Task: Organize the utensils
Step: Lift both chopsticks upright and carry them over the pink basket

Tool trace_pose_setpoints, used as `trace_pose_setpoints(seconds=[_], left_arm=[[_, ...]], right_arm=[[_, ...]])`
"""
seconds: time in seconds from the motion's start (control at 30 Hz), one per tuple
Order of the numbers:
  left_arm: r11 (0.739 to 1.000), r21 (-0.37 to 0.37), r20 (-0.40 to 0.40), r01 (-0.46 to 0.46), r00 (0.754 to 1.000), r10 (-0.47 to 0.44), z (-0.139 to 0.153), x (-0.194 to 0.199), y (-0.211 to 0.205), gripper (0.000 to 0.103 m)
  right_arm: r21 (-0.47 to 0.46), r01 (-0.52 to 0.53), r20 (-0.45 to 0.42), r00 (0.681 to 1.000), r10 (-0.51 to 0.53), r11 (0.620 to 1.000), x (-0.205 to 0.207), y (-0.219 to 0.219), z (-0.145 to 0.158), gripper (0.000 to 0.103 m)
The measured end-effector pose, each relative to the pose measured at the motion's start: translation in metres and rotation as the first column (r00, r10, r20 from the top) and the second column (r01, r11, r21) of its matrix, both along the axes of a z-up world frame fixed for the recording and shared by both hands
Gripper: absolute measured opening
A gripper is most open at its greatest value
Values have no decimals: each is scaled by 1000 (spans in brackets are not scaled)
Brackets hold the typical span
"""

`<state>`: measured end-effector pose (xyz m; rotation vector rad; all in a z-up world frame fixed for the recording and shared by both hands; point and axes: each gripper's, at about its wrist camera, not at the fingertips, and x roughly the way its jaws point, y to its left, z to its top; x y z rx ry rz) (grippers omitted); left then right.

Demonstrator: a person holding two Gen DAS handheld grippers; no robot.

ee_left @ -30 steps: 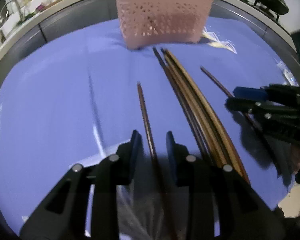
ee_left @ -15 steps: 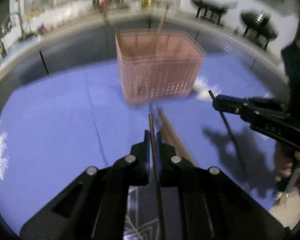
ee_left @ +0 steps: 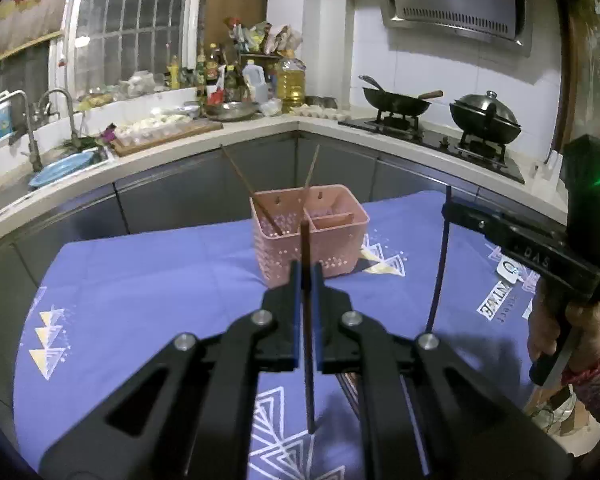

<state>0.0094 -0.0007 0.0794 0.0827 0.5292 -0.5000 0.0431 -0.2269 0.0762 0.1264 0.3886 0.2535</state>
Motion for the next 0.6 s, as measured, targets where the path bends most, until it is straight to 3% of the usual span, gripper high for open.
trace_pose_setpoints(seconds=[0.2,0.3,0.43,0.6], left_arm=[[998,-56,-19,7,1000,-8,22,19,-1,5],[994,-108,16,13,1000,-11,55,35,-2,5],[990,-139,102,-5,995,19,98,60,-12,5],[984,-169,169,-53,982,82,126,97,-26,5]], right_arm=[[35,-37,-15,999,37,999,6,0,9,5],[78,-46,11,999,45,996,19,-4,31,5],[83,-27,104,994,18,996,49,-5,74,5],[85,22,214,976,-40,996,91,-1,110,5]])
